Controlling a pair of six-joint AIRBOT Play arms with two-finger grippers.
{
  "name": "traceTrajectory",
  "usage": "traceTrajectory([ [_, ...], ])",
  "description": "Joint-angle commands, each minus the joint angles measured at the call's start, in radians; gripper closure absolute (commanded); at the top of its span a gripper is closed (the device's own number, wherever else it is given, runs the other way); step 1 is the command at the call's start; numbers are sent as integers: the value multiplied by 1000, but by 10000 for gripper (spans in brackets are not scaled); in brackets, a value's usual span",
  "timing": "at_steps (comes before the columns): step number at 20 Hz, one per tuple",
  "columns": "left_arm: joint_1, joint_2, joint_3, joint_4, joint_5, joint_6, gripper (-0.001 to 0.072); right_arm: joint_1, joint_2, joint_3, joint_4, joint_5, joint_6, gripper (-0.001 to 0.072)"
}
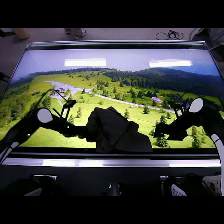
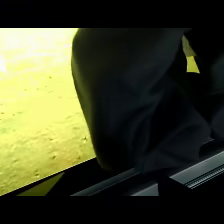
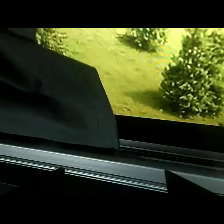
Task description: Fold the shirts.
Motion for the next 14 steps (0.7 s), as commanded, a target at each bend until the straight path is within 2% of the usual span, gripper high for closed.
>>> traceTrajectory([
  [1,-27,-41,-112,-144,167,19,-6,0,-8,-129,24,-80,-36,3],
  [2,-43,-73,-101,-146,168,23,3,0,-15,-152,31,-90,-46,3],
  [3,-54,-97,-88,-145,176,26,138,0,-24,-179,46,-111,-56,3],
  [4,-57,-115,-74,-146,192,21,327,0,-34,-198,67,-133,-57,3],
  [5,-56,-121,-59,-145,204,13,468,0,-46,-214,96,-159,-58,3],
  [6,-53,-119,-41,-144,209,16,669,0,-63,-230,129,-193,-58,3],
  [9,-48,-108,11,-133,201,30,676,0,-135,-250,269,-262,-94,9],
  [12,-48,-84,63,-81,171,30,677,0,-198,-250,398,-286,-121,137],
  [13,-48,-74,89,-38,155,29,678,0,-203,-250,440,-289,-150,334],
  [14,-43,-60,128,16,129,29,678,0,-203,-237,453,-278,-159,688],
])
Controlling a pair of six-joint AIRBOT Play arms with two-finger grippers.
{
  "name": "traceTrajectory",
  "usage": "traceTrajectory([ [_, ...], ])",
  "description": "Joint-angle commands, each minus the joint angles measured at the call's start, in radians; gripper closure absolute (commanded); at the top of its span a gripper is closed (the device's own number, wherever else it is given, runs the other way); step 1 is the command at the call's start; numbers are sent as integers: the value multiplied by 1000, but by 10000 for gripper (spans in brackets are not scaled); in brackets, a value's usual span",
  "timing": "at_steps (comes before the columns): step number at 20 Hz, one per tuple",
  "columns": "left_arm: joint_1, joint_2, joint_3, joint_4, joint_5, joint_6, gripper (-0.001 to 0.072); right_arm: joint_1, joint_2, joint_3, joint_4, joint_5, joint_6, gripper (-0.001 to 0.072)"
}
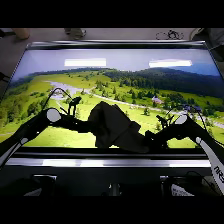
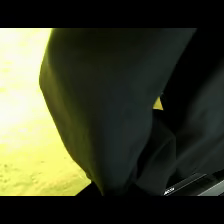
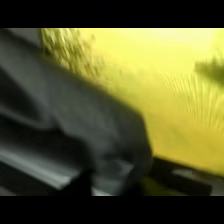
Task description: Fold the shirts.
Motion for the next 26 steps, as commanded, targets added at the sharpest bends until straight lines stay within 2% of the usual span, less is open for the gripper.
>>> traceTrajectory([
  [1,13,39,116,165,-77,1,678,-2,-26,36,125,30,-38,692],
  [4,35,108,376,462,-239,2,679,-2,78,267,95,124,-59,696],
  [6,42,169,634,655,-317,2,679,-2,222,529,59,110,-67,695],
  [8,42,228,921,742,-327,2,678,-2,381,813,-45,46,-54,694],
  [10,42,274,1163,752,-325,0,678,-2,533,1004,-209,-73,67,694],
  [12,42,324,1269,752,-308,-13,678,-2,664,1067,-340,-129,207,694],
  [14,42,378,1231,767,-287,-13,678,-2,729,1067,-407,-62,269,694],
  [17,42,381,1126,827,-275,-11,676,-2,713,1065,-455,186,297,694],
  [20,44,298,1052,904,-225,32,676,-2,608,1038,-496,488,297,694],
  [22,57,204,1002,908,-218,32,675,-2,544,912,-470,591,297,694],
  [24,62,92,934,890,-208,32,675,-1,521,661,-408,526,294,694],
  [26,62,-49,854,811,-175,31,675,-1,520,376,-362,319,294,694],
])
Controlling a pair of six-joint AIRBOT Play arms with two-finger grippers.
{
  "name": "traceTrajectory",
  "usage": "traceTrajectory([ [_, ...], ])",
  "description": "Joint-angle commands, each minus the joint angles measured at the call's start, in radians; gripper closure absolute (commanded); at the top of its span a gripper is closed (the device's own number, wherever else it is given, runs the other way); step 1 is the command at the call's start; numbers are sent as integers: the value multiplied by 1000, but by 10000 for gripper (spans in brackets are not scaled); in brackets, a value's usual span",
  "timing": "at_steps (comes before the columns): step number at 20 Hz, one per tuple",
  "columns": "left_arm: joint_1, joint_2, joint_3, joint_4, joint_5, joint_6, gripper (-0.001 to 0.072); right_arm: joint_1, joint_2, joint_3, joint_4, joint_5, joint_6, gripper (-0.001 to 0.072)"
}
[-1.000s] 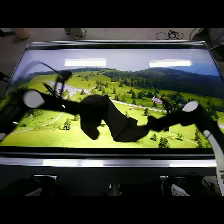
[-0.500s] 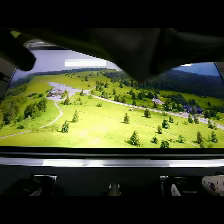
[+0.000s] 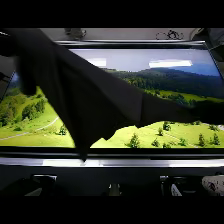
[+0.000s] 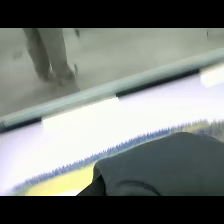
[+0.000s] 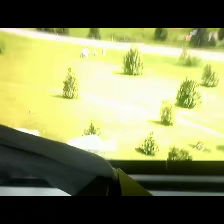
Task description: Fold the shirts.
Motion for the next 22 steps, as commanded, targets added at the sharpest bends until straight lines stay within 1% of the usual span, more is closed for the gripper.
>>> traceTrajectory([
  [1,4,-226,-129,-121,57,6,675,0,-25,-438,92,-227,12,694],
  [3,2,-392,-174,-265,60,0,674,0,-27,-648,188,-405,35,694],
  [4,2,-471,-175,-334,19,-24,666,0,-27,-715,234,-444,37,693],
  [5,2,-540,-174,-401,-47,-32,576,0,-27,-752,252,-450,37,693],
  [6,3,-585,-174,-428,-115,-32,394,0,-27,-764,248,-445,37,693],
  [7,9,-612,-170,-423,-193,-23,132,0,-26,-764,241,-439,32,693],
  [8,22,-615,-167,-406,-260,16,-8,0,-26,-764,241,-437,18,693],
  [9,46,-596,-167,-389,-316,57,-9,0,-26,-764,239,-436,3,693],
  [10,82,-562,-170,-395,-344,61,-9,0,-26,-764,239,-433,2,693],
  [11,123,-517,-186,-431,-338,59,-9,0,-26,-764,239,-433,2,693],
  [14,234,-401,-336,-627,-309,58,-8,0,-26,-764,239,-434,2,692],
  [16,242,-390,-486,-735,-221,58,-8,0,-26,-764,240,-434,-10,692],
  [18,214,-408,-621,-881,-90,59,-7,0,-26,-764,240,-434,-16,692],
  [20,170,-439,-699,-998,7,79,-7,0,-26,-764,240,-433,-16,692],
  [22,119,-480,-713,-1054,55,89,-7,0,-26,-764,240,-434,-17,692],
])
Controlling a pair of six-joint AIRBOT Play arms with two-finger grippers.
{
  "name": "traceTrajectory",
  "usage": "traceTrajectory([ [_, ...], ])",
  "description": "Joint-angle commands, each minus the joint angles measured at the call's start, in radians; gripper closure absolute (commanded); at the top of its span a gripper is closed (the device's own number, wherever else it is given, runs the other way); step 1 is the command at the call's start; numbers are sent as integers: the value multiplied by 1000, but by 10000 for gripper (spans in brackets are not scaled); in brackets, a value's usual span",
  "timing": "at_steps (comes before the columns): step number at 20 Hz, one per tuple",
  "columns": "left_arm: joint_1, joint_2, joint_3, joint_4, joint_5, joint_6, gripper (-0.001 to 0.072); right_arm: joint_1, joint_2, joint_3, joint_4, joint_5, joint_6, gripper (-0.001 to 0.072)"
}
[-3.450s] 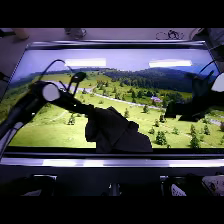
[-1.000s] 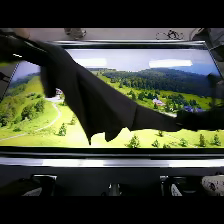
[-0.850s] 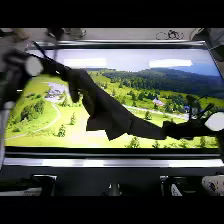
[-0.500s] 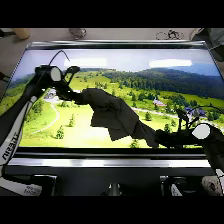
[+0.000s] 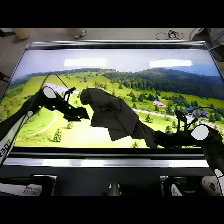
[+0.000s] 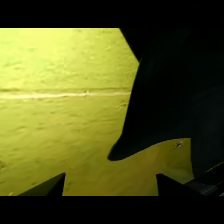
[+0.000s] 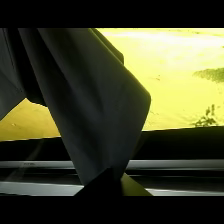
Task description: Fold the shirts.
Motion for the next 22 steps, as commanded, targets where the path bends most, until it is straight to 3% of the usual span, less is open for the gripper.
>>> traceTrajectory([
  [1,-67,-51,-79,-171,138,19,-6,0,-1,-1,1,0,-4,692],
  [4,-102,-80,-79,-172,224,14,9,0,-1,2,1,0,-4,692],
  [5,-102,-80,-77,-172,254,2,153,0,-1,10,1,1,-10,692],
  [6,-97,-80,-67,-171,262,-9,444,0,-1,28,1,11,-48,692],
  [7,-88,-77,-46,-171,261,2,672,0,-1,63,1,31,-113,692],
  [10,-46,-5,84,-171,214,69,678,0,-1,248,1,95,-243,692],
  [12,-5,115,241,-171,217,132,678,0,-1,459,2,103,-266,692],
  [14,50,241,484,-171,250,137,677,0,-1,728,18,63,-265,693],
  [18,132,411,1000,-170,536,138,677,0,-1,1252,80,-140,-181,693],
  [20,137,507,1030,-168,735,184,676,0,-1,1400,80,-171,-96,693],
  [22,137,598,959,-166,850,238,676,0,4,1450,101,-131,0,693],
])
